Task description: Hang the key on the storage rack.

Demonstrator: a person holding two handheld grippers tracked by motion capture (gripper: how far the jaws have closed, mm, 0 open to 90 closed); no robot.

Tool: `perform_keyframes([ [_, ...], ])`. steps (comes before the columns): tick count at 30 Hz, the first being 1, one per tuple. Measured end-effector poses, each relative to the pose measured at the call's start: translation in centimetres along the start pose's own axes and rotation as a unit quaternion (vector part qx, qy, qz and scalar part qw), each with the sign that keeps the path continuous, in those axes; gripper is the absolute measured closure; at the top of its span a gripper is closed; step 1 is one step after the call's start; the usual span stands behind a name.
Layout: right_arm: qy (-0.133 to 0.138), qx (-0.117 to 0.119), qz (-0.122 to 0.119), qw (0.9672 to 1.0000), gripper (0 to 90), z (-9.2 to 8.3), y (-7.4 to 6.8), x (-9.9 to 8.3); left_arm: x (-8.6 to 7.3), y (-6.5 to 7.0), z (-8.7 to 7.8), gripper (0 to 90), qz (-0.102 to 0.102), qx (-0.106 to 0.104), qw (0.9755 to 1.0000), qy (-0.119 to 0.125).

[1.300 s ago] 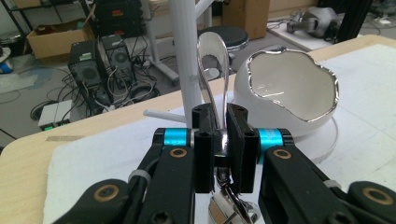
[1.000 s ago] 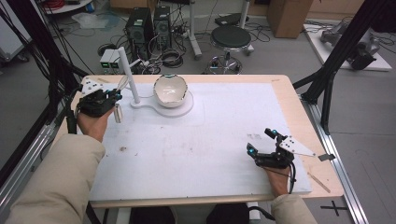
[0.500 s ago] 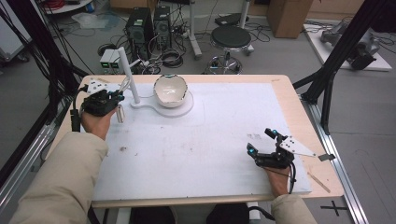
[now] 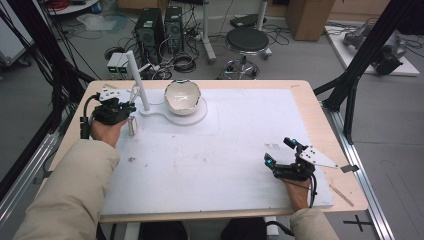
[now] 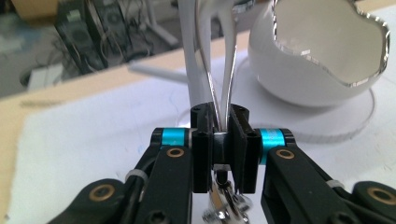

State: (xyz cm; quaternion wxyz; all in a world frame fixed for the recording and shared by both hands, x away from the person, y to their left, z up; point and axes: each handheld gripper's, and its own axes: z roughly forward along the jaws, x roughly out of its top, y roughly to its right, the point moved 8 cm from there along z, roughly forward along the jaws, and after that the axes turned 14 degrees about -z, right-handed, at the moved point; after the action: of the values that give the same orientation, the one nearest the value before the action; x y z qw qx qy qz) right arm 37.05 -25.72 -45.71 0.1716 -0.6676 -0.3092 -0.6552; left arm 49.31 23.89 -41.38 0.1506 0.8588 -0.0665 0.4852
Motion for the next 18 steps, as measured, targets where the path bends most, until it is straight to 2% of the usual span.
perform_keyframes([
  [1,-0.001,0.0,0.0,1.0,0.5,0.0,0.0,0.0,-0.1,-0.1,0.0,74.6,0.002,-0.001,1.0,-0.006],
  [3,-0.001,0.001,0.001,1.0,0.5,0.0,0.0,0.0,-0.2,-0.3,0.0,61.5,0.003,-0.007,1.0,-0.005],
  [6,0.0,-0.001,0.0,1.0,0.5,0.0,0.0,0.0,0.1,0.0,-0.8,44.4,0.009,-0.05,0.9987,0.005],
  [7,0.0,-0.002,-0.001,1.0,0.5,0.0,0.0,0.0,0.1,0.3,-1.2,40.3,0.019,-0.064,0.9977,0.008],
  [8,-0.001,-0.002,-0.003,1.0,0.5,0.0,0.0,0.0,0.2,0.4,-1.7,36.0,0.03,-0.071,0.9968,0.023],
  [10,-0.002,-0.003,-0.003,1.0,0.5,0.0,0.0,0.0,0.1,0.9,-2.9,30.6,0.039,-0.102,0.9926,0.052],
  [12,-0.001,-0.003,-0.002,1.0,0.5,0.0,0.0,0.0,-0.2,1.1,-4.0,24.1,0.038,-0.133,0.9881,0.067],
  [15,-0.002,-0.003,-0.003,1.0,0.5,0.0,0.0,0.0,-1.1,1.3,-5.3,7.3,0.032,-0.165,0.9832,0.073],
  [17,0.0,-0.004,-0.006,1.0,0.5,0.1,0.0,0.0,-1.8,1.3,-6.3,1.7,0.027,-0.192,0.9781,0.074],
  [18,0.0,-0.004,-0.007,1.0,0.5,0.1,0.0,0.0,-2.1,1.3,-6.8,1.7,0.028,-0.202,0.9762,0.074],
])
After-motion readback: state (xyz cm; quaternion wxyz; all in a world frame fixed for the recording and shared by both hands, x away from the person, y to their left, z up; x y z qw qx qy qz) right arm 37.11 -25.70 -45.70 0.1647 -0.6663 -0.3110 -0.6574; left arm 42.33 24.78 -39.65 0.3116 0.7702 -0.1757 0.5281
